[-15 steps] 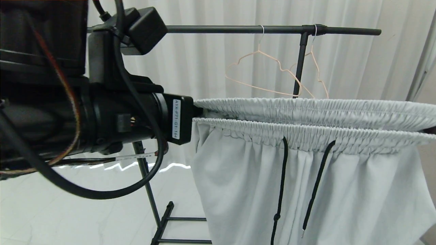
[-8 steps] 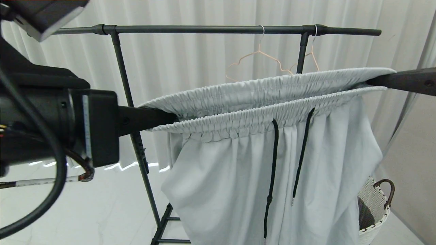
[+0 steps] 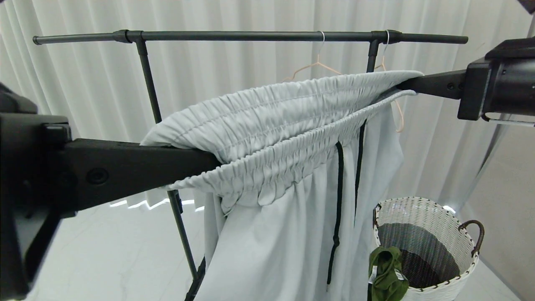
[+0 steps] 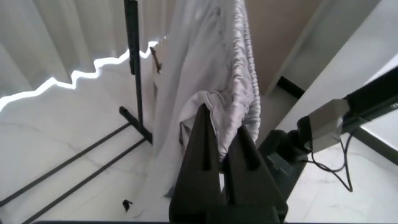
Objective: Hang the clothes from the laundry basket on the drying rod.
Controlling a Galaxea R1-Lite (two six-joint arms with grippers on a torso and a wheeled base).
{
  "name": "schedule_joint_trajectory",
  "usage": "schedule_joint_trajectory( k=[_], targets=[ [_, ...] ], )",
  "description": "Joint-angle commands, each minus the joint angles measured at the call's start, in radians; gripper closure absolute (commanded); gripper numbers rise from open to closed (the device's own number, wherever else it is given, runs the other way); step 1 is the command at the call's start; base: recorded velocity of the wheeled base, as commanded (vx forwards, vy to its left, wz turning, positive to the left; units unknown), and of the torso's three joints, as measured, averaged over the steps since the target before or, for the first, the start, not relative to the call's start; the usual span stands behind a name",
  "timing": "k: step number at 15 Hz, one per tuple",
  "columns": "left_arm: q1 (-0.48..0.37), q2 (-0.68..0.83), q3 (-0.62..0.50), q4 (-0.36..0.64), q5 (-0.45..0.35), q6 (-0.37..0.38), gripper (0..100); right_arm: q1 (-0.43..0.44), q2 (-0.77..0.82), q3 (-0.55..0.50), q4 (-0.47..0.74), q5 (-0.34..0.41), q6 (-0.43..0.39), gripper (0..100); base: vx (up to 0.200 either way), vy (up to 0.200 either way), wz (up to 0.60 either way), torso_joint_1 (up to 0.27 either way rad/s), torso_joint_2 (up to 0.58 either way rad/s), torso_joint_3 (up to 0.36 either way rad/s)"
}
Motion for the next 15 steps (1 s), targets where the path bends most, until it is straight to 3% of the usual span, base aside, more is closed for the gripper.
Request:
schedule_joint_trajectory(
  k=[1,5,8,10,13,15],
  targets=[
    [-0.014,-0.005,0.000,-0.001,0.001,0.000,100,0.001,0.013,-0.001,0.002,-0.001,0.001,100,0.000,0.000,0.00,0.000,0.00,0.000],
    [-0.008,0.004,-0.022,-0.002,0.010,0.007,100,-0.036,-0.010,-0.007,0.051,-0.075,0.001,100,0.000,0.000,0.00,0.000,0.00,0.000],
    [0.048,0.082,-0.135,-0.010,0.070,0.016,100,-0.068,-0.068,-0.067,0.171,-0.075,0.004,100,0.000,0.000,0.00,0.000,0.00,0.000],
    [0.090,0.130,-0.190,-0.010,0.111,0.071,100,-0.068,-0.123,-0.076,0.244,-0.075,0.006,100,0.000,0.000,0.00,0.000,0.00,0.000],
    [0.154,0.163,-0.189,-0.040,0.116,0.185,100,-0.051,-0.203,-0.069,0.355,-0.072,0.006,100,0.000,0.000,0.00,0.000,0.00,0.000],
    [0.156,0.188,-0.189,-0.080,0.146,0.192,100,-0.007,-0.232,-0.066,0.416,-0.073,0.007,100,0.000,0.000,0.00,0.000,0.00,0.000]
  ],
)
